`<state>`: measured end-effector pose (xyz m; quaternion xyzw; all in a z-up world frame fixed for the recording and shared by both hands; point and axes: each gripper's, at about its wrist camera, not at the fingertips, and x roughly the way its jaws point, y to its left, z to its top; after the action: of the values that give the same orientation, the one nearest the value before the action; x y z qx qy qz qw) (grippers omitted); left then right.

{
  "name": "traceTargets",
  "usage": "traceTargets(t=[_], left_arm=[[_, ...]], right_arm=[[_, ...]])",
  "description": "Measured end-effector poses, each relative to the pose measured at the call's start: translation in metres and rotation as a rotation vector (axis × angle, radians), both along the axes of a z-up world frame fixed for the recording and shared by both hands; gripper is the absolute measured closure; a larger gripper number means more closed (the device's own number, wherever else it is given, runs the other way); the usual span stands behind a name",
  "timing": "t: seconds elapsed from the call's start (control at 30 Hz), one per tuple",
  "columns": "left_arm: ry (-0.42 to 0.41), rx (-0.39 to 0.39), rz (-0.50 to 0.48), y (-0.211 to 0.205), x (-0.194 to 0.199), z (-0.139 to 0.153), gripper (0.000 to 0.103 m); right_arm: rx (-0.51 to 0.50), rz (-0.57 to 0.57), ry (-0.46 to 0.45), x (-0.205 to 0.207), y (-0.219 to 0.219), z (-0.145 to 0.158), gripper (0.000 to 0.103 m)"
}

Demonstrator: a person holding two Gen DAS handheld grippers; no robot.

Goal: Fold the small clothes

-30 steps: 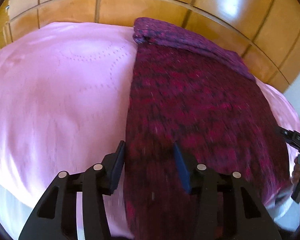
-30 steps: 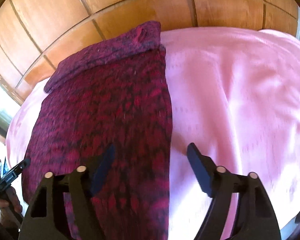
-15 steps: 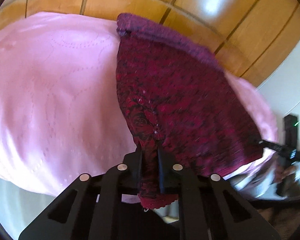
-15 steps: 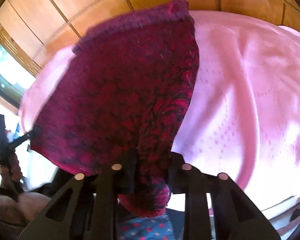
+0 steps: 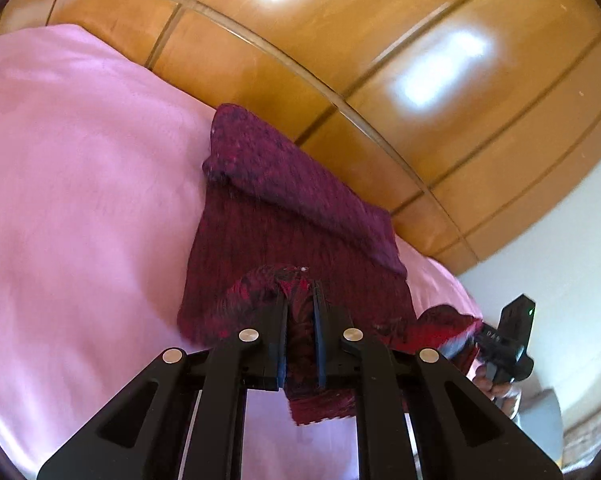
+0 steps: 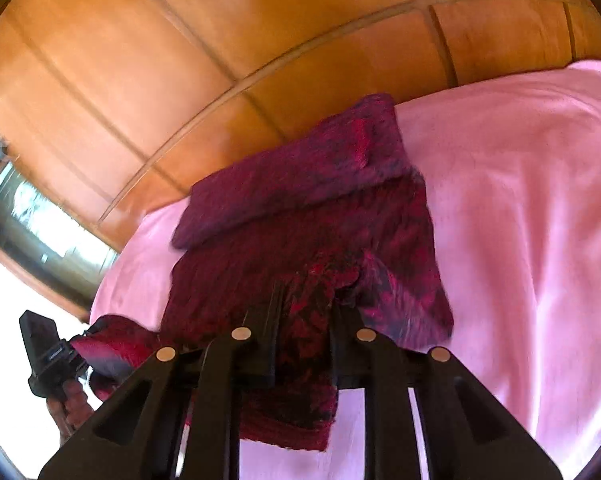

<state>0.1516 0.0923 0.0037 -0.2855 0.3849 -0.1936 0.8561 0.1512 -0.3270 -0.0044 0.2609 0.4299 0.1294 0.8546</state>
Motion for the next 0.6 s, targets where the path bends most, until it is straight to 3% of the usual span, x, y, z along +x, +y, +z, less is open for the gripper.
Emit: traceTargets(t=[0.2,0.3,0.37,0.43,0.53,0.57,0.6], left_arm=[[0.095,0.051,0.038,-0.01,0.075,-0.02,0.094],[0.171,0.027,0.048,-0.007,0.107,-0.038,0.092],[0.232,-0.044,0.06,0.001,0.121,-0.047,0.087],[0.234,-0.102,0.066,0.009,0.119,-0.047,0.08],[0.205,-0.142,0.079,0.024,0.107,-0.042,0.06],[0.187,-0.127,0.111,0.03,0.099,-0.039,0.033],[0.161,-0.105,0.169,0.037,0.093,-0.033,0.021]], right_arm=[[-0.047,-0.058,0.114,0.066,-0.002,-0.035,0.087],[-0.006,-0.08,0.158,0.081,-0.012,-0.048,0.087],[0.05,-0.073,0.157,0.086,-0.017,-0.049,0.075],[0.129,-0.053,0.144,0.084,-0.024,-0.045,0.046],[0.221,-0.052,0.064,0.072,-0.038,-0.03,0.022],[0.227,-0.063,0.044,0.067,-0.042,-0.026,0.017],[0.22,-0.08,0.018,0.059,-0.047,-0.022,0.014]])
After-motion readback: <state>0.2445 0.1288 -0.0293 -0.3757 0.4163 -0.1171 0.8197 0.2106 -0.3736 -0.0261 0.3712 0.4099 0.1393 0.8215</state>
